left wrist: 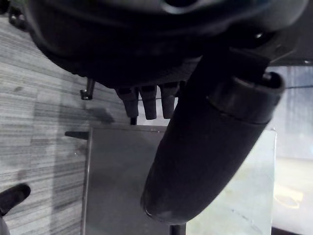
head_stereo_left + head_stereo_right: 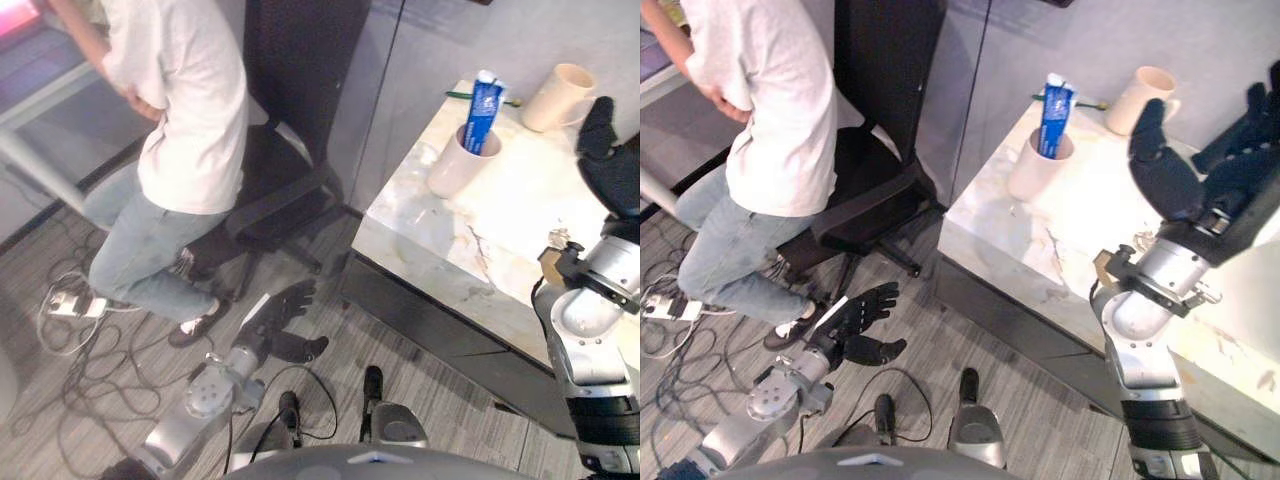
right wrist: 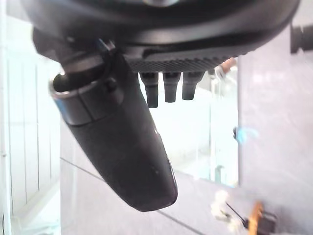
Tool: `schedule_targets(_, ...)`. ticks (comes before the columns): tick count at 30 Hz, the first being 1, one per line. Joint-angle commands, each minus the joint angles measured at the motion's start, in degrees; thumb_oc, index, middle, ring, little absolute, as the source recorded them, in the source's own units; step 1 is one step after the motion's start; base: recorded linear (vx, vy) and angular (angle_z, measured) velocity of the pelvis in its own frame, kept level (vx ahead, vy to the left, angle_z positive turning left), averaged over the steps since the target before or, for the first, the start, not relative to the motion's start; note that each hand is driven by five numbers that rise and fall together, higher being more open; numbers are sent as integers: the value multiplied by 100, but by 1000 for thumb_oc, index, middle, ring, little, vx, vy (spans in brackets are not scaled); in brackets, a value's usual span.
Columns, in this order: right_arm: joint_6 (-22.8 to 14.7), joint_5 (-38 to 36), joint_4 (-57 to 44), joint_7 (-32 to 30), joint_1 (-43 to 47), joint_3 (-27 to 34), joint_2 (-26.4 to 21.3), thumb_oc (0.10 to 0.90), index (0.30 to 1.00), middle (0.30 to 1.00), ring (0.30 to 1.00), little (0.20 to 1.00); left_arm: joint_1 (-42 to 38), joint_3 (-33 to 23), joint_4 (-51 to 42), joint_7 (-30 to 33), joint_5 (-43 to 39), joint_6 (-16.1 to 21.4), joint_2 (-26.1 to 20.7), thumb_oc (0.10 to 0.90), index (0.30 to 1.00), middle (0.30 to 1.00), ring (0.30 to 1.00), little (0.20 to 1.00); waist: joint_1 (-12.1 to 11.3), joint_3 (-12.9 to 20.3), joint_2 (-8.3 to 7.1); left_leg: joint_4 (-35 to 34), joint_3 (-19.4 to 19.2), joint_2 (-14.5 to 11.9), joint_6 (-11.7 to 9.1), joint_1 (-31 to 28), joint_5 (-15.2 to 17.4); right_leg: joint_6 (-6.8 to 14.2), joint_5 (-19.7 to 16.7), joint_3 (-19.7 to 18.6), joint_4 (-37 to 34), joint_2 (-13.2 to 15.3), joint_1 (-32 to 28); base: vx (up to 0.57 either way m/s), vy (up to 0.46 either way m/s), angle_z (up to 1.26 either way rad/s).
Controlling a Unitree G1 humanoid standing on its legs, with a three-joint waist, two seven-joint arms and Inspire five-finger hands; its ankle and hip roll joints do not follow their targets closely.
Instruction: Organize the bathroom.
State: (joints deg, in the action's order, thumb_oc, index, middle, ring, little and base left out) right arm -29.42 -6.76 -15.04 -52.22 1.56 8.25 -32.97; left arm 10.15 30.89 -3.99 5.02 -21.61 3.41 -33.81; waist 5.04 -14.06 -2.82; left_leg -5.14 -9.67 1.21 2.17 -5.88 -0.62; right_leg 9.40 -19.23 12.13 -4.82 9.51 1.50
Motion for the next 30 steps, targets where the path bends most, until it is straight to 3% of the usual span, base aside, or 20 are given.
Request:
schedule_targets(1,-285,547,-115,-973,583,675,-254,800,900,900,900,900,-624,92,-167,-451,109,821,56,800,900,900,900,900,101,348,176,14,-229,53,-53,-89,613,526,1220,-15,1316,-54,525,-191,84,-18)
schedule_targets(4,-251,789,-214,-1620,435,953,-269,800,900,900,900,900,-736,288,-23,-939,74,962,19,800,900,900,900,900,168,406,349,14,-470,-81,-32,111,457,410,1815,112,1789,-199,363,-294,141,-29)
schedule_targets(5,-154,886,-165,-1910,426,1030,-340,800,900,900,900,900,-849,481,99,-1166,101,988,-34,800,900,900,900,900,199,454,405,14,-657,-137,-44,167,434,379,2208,247,1962,-263,235,-251,125,-58)
schedule_targets(7,-113,830,-92,-2067,447,1064,-423,800,900,900,900,900,-928,604,213,-1326,-48,927,-70,800,900,900,900,900,184,488,431,14,-809,-171,-70,203,391,342,2422,368,2000,-318,143,-222,121,-50)
schedule_targets(10,81,716,285,-2293,564,1081,-612,800,900,900,900,900,-1033,654,912,-1528,-453,830,-132,800,900,900,900,900,92,632,412,26,-1427,-256,-154,430,231,221,2848,718,1718,-592,-362,-276,86,-123)
schedule_targets(13,342,489,461,-2403,531,1146,-733,800,900,900,900,900,-1052,543,1354,-1810,-630,617,-134,800,900,900,900,900,85,706,385,40,-1524,-274,-205,598,114,136,2957,485,1277,-855,-615,-202,-60,-138)
schedule_targets(14,390,335,604,-2474,490,1169,-685,800,900,900,900,900,-1050,551,1552,-2034,-858,523,-116,800,900,900,900,900,112,732,356,52,-1589,-265,-274,735,59,96,2877,226,839,-1007,-786,-204,-109,-101)
schedule_targets(16,340,174,956,-2435,327,1374,-646,800,900,900,900,900,-1008,465,2012,-2283,-960,496,-12,800,900,900,900,900,155,706,327,88,-1471,-275,-427,889,-84,32,2707,85,544,-1161,-820,-267,-113,-89)
schedule_targets(18,246,-187,1326,-2408,200,1577,-635,800,900,900,900,900,-1002,272,2491,-2660,-505,602,136,800,900,900,900,900,222,587,310,200,-1418,-282,-482,988,-200,-22,2545,35,427,-1199,-797,-332,-86,-59)
schedule_targets(19,465,-154,1428,-2446,152,1655,-597,800,900,900,900,900,-959,195,2589,-2882,-267,576,172,800,900,900,900,900,244,541,287,353,-1410,-289,-513,1044,-158,-61,2461,35,283,-1189,-834,-257,-45,-10)
schedule_targets(21,585,-396,1575,-2347,71,1737,-601,800,900,900,900,900,-880,184,2845,-2903,-70,709,251,800,900,900,900,900,236,499,236,561,-1002,-277,-563,1157,-135,-116,2366,-127,254,-1147,-833,-236,-36,-26)
schedule_targets(23,775,-627,1878,-2102,-25,1829,-565,800,900,900,900,900,-767,-86,3109,-2908,-408,602,437,800,900,900,900,900,167,525,135,1064,-261,-270,-567,1155,167,-177,2306,-354,325,-990,-730,-218,-33,-81)
schedule_targets(26,756,-942,2336,-1672,-177,1957,-459,800,900,900,900,900,-769,-416,3521,-3011,-577,608,681,800,900,900,900,900,221,567,25,1645,-86,-238,-547,1068,504,-197,2193,-412,365,-818,-598,-220,6,-83)
schedule_targets(27,761,-1004,3024,-1310,-330,1995,-310,800,900,900,900,900,-846,-619,3951,-2857,-742,694,911,800,900,900,900,900,309,583,-80,2337,-48,-165,-450,1024,964,-210,2128,-440,433,-638,-484,-227,39,-39)
schedule_targets(28,756,-1130,3187,-1203,-368,1976,-270,800,900,900,900,900,-864,-668,4020,-2818,-812,687,956,800,900,900,900,900,329,588,-99,2474,-43,-148,-427,1012,1041,-215,2118,-442,443,-601,-451,-252,97,-36)
schedule_targets(29,609,-1257,3881,-904,-505,1933,-77,800,900,900,900,900,-903,-859,4315,-2662,-709,860,1091,800,900,900,900,900,379,572,-61,2650,-1,-126,-365,864,1353,-202,2142,-416,510,-564,-397,-141,73,-28)
schedule_targets(30,664,-1285,3987,-857,-513,1927,-50,800,900,900,900,900,-919,-887,4359,-2588,-659,899,1109,800,900,900,900,900,389,576,-68,2637,-4,-106,-357,848,1345,-205,2120,-411,518,-544,-361,-170,119,-30)
